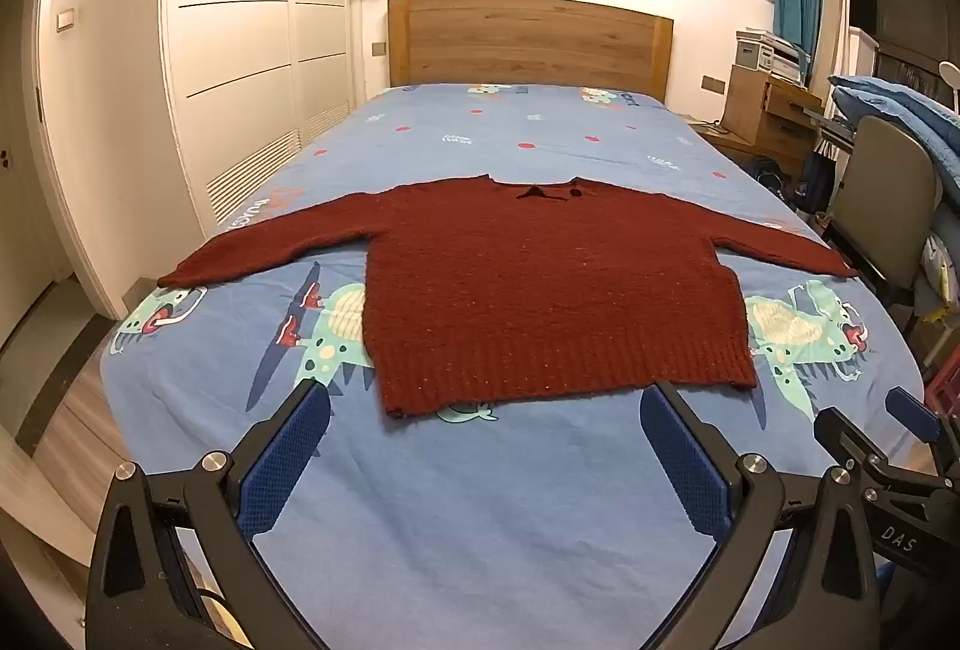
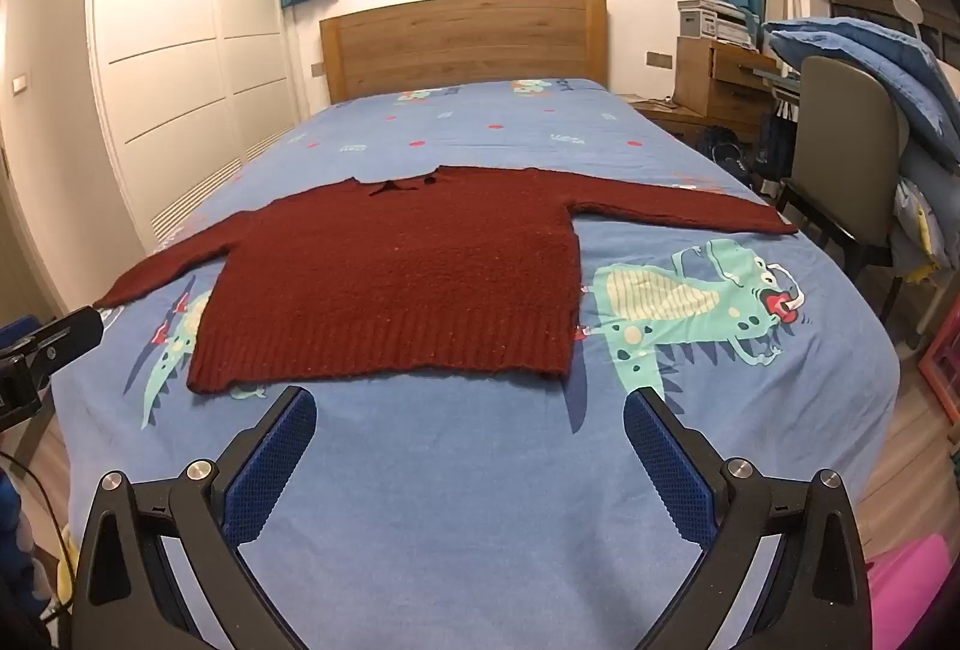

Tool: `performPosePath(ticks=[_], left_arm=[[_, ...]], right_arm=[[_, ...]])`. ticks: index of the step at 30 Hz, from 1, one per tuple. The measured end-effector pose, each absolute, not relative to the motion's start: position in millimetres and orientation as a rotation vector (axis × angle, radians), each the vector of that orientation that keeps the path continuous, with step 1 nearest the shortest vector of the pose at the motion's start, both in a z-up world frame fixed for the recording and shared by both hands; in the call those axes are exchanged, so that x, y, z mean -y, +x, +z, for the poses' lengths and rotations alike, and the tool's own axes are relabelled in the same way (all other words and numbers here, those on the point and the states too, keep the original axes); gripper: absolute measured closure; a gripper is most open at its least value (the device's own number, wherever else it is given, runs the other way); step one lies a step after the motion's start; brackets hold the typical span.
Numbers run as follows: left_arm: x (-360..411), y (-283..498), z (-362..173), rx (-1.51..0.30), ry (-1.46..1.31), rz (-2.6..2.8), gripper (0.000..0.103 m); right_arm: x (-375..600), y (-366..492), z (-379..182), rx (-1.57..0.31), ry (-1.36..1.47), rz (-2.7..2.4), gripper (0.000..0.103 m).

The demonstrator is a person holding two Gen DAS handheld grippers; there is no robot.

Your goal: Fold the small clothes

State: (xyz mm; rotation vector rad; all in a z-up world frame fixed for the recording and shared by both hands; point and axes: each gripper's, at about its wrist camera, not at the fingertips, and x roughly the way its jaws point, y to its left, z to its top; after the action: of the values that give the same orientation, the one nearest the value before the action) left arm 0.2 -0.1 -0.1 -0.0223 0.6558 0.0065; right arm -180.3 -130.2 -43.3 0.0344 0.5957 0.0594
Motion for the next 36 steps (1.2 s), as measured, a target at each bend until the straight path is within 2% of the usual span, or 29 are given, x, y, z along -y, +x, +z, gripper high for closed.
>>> performPosePath(ticks=[36], left_arm=[[9.6, -3.4, 1.9, -0.652, -0.028, 0.001, 0.001]], right_arm=[[129.3, -184.9, -39.3, -0.580, 0.036, 0.064, 0.000]])
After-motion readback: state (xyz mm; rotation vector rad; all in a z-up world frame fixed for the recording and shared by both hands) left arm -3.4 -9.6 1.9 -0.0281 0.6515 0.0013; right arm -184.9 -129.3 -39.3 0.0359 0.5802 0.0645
